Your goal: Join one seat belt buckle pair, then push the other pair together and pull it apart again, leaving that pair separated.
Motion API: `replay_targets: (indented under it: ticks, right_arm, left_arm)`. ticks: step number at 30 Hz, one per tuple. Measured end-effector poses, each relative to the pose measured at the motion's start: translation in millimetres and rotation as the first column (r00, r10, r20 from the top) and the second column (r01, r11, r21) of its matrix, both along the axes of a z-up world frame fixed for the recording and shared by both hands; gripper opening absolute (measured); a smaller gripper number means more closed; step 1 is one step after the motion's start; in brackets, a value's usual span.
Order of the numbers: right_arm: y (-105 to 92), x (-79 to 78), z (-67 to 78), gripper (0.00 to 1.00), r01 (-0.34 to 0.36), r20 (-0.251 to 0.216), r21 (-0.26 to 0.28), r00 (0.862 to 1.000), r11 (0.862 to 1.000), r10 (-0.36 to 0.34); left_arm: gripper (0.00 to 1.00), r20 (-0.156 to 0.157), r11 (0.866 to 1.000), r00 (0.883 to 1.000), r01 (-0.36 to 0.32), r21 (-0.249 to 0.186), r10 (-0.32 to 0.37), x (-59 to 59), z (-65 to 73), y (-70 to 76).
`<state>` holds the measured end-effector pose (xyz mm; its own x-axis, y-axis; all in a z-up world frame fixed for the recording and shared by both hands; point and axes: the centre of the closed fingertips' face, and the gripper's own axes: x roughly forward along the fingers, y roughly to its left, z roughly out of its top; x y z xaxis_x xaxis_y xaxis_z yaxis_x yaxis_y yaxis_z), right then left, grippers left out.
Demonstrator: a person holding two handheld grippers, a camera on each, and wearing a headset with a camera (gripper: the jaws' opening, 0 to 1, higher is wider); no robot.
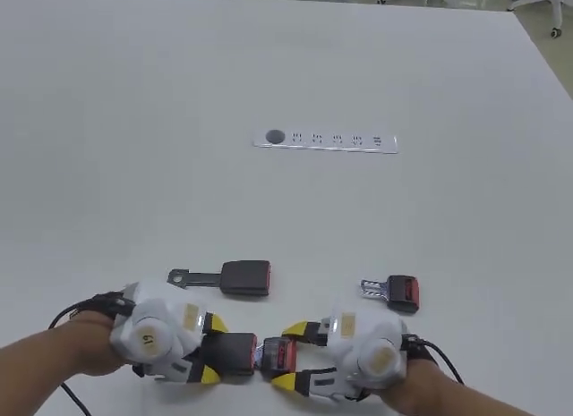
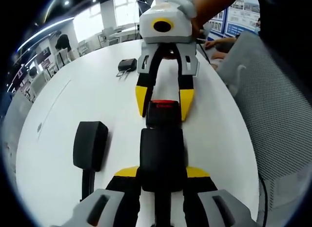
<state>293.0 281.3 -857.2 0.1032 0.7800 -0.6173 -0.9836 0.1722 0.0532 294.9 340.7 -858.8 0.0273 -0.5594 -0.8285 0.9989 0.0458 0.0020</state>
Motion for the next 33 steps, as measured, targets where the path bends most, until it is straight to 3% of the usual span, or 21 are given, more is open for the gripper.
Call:
replay_targets:
  ticks: [1, 2, 3, 4, 5, 6, 7, 9, 11, 12, 14, 16, 18, 21, 23, 26, 33]
  right_arm:
    - [0.6, 0.3, -0.3, 0.38, 0.007, 0.005, -0.012, 1.000, 1.000, -0.007]
    - [-0.6, 0.6, -0.3, 0.39, 0.049, -0.024, -0.022, 0.998, 0.999, -0.050]
    - [1.0, -3.4, 0.6, 0.43, 0.063, -0.074, -0.017, 0.995, 0.998, -0.064]
    - [2.1, -4.2, 2.8, 0.54, 0.082, -0.101, -0.006, 0.991, 0.997, -0.083]
    - [3.1, -1.6, 6.2, 0.64, 0.099, -0.101, 0.008, 0.990, 0.995, -0.098]
    - [0.5, 2.7, 9.0, 0.78, 0.131, -0.095, 0.006, 0.987, 0.991, -0.130]
    - [-0.4, 3.4, 13.0, 0.83, 0.143, -0.099, 0.016, 0.985, 0.990, -0.141]
    - [-5.8, 6.6, 24.2, 0.85, 0.172, -0.077, 0.050, 0.983, 0.984, -0.167]
    - [-12.6, 6.7, 29.0, 0.88, 0.190, -0.073, 0.048, 0.980, 0.981, -0.186]
    - [-17.3, 7.0, 31.3, 0.89, 0.199, -0.061, 0.045, 0.979, 0.979, -0.196]
    - [-26.4, 10.5, 36.2, 0.89, 0.222, -0.028, 0.047, 0.975, 0.974, -0.221]
    - [-34.7, 10.2, 42.5, 0.89, 0.239, -0.048, 0.064, 0.971, 0.969, -0.236]
    - [-46.5, 12.9, 49.3, 0.89, 0.239, -0.022, 0.073, 0.971, 0.968, -0.238]
    - [-65.1, 24.1, 58.8, 0.89, 0.294, -0.038, 0.092, 0.956, 0.951, -0.291]
    - [-76.9, 34.3, 69.2, 0.88, 0.305, 0.014, 0.120, 0.951, 0.945, -0.309]
    - [-95.1, 40.5, 72.3, 0.88, 0.330, 0.006, 0.095, 0.943, 0.939, -0.333]
    - [-135.8, 64.7, 75.4, 0.84, 0.352, 0.048, 0.053, 0.934, 0.934, -0.355]
  left_arm:
    - [0.34, -0.005, 1.000, 1.000, -0.027, 0.010, 0.027, 0.0, -0.1, 0.2]
    - [0.34, -0.002, 0.999, 1.000, -0.032, 0.012, 0.032, 0.5, 0.2, -0.1]
    - [0.35, -0.003, 0.997, 0.998, -0.063, 0.044, 0.064, 0.1, 0.2, 3.4]
    - [0.37, 0.005, 0.996, 0.998, -0.057, 0.065, 0.056, -0.9, 0.1, 5.0]
    - [0.40, 0.025, 0.994, 0.995, -0.098, 0.054, 0.097, 2.2, 1.5, 3.3]
    - [0.44, -0.002, 0.995, 0.995, -0.101, 0.027, 0.101, -3.9, 5.4, 0.1]
    - [0.51, -0.030, 0.991, 0.991, -0.132, -0.009, 0.132, -7.1, 9.6, -3.9]
    - [0.69, -0.045, 0.975, 0.976, -0.216, -0.056, 0.214, -2.3, 19.1, -6.3]
    - [0.78, -0.066, 0.948, 0.953, -0.302, -0.098, 0.297, 3.4, 30.1, -7.2]
    - [0.79, -0.070, 0.934, 0.941, -0.338, -0.121, 0.331, 7.0, 36.7, -7.1]
    - [0.82, -0.055, 0.919, 0.930, -0.366, -0.145, 0.362, 12.4, 45.2, -5.3]
    - [0.86, -0.075, 0.900, 0.917, -0.399, -0.175, 0.391, 14.3, 53.8, -7.0]
    - [0.87, -0.072, 0.889, 0.911, -0.413, -0.198, 0.407, 17.0, 62.1, -6.9]
    - [0.87, -0.043, 0.894, 0.915, -0.402, -0.197, 0.401, 20.7, 69.3, -6.6]
    - [0.87, -0.033, 0.894, 0.916, -0.399, -0.204, 0.401, 25.7, 75.0, -7.9]
    - [0.86, -0.012, 0.893, 0.917, -0.391, -0.221, 0.399, 34.3, 84.5, -10.7]
    - [0.83, 0.041, 0.906, 0.926, -0.358, -0.227, 0.376, 57.1, 96.1, -11.3]
